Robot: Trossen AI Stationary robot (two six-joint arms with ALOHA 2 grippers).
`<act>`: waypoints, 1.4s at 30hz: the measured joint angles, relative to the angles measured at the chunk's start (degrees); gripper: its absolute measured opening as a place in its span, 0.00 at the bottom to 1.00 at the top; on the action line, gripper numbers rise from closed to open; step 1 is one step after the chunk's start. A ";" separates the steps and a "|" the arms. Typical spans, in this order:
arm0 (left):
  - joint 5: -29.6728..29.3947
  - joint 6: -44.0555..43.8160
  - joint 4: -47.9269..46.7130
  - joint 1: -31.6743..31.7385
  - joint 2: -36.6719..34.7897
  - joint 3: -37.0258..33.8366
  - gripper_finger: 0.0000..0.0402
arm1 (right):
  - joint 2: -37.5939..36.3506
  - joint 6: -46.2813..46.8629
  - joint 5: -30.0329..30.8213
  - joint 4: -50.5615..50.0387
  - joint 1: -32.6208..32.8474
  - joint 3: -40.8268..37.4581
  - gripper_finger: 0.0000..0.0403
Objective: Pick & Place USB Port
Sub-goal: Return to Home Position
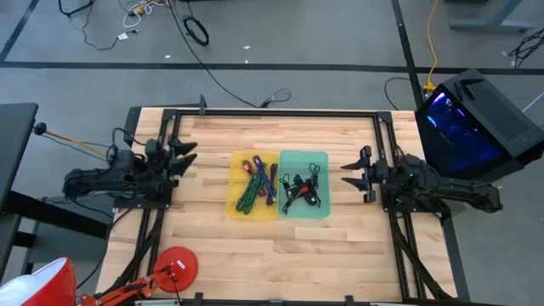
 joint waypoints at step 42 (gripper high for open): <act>11.37 -3.03 -10.08 1.25 -0.13 -0.60 0.55 | 11.51 10.98 3.60 -1.24 7.66 0.02 0.43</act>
